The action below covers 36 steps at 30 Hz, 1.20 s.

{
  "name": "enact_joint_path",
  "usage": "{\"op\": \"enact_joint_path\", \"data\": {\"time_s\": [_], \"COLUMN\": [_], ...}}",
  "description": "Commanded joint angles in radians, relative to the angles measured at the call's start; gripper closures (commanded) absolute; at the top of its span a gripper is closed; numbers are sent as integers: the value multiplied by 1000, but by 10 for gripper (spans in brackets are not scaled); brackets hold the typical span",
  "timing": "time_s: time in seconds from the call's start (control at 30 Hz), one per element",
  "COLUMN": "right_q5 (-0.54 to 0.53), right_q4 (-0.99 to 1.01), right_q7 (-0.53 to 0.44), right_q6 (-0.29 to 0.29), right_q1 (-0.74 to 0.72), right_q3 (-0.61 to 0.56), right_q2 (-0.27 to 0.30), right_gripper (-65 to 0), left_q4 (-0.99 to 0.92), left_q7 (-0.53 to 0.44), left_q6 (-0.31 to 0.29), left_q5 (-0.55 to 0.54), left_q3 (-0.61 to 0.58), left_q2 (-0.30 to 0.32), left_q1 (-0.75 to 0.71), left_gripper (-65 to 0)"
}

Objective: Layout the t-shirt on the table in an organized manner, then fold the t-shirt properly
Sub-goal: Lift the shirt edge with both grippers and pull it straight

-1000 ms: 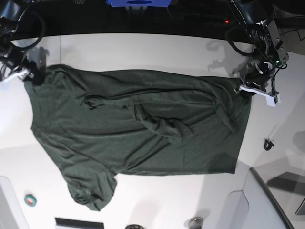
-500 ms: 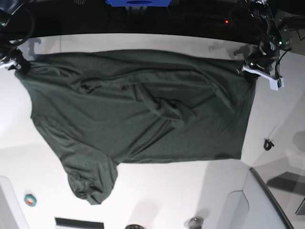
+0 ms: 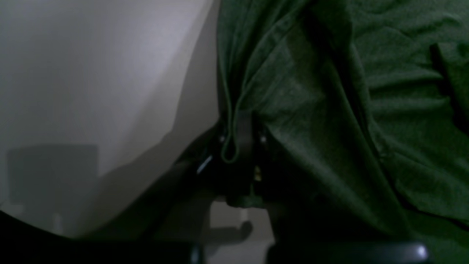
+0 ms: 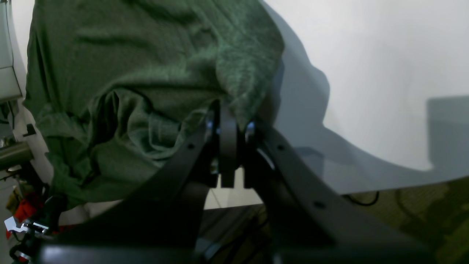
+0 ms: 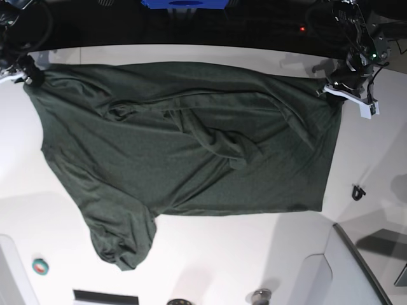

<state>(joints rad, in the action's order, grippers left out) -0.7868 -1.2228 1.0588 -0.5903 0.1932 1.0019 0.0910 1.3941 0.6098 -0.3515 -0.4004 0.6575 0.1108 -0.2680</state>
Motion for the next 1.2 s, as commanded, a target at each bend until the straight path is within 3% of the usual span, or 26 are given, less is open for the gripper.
{"op": "enact_joint_path", "data": {"time_s": [0.0,0.27,0.5,0.9,0.97,1.13,1.17], "right_q5": [-18,-16,-15,-15,-15,-15,-15], "right_q4": [-22,-85,-85,-85,-85,-85,-85], "right_q7": [-9,-9,-9,-9,-9,-9,-9], "right_q6": [3,3,3,3,3,3,3], "right_q1": [12,55,61,71,73,73,73], "right_q3": [5,5,5,5,5,5,5], "right_q2": [10,-3,-3,-3,-3,-4,-4], "right_gripper": [-8,-8,-8,-24,-65,-254,-287], "left_q4": [20,34,35,34,34,35,35], "left_q7": [-23,-23,-23,-23,-23,-21,-21], "left_q6": [-5,-5,-5,-5,-5,-1,-1], "left_q5": [-12,-12,-10,-10,-7,-5,-9], "left_q3": [5,6,77,69,71,75,75], "left_q2": [14,14,14,11,11,10,10], "left_q1": [-4,-46,-50,-58,-58,-63,-70], "left_gripper": [0,0,0,0,0,0,-77]}}
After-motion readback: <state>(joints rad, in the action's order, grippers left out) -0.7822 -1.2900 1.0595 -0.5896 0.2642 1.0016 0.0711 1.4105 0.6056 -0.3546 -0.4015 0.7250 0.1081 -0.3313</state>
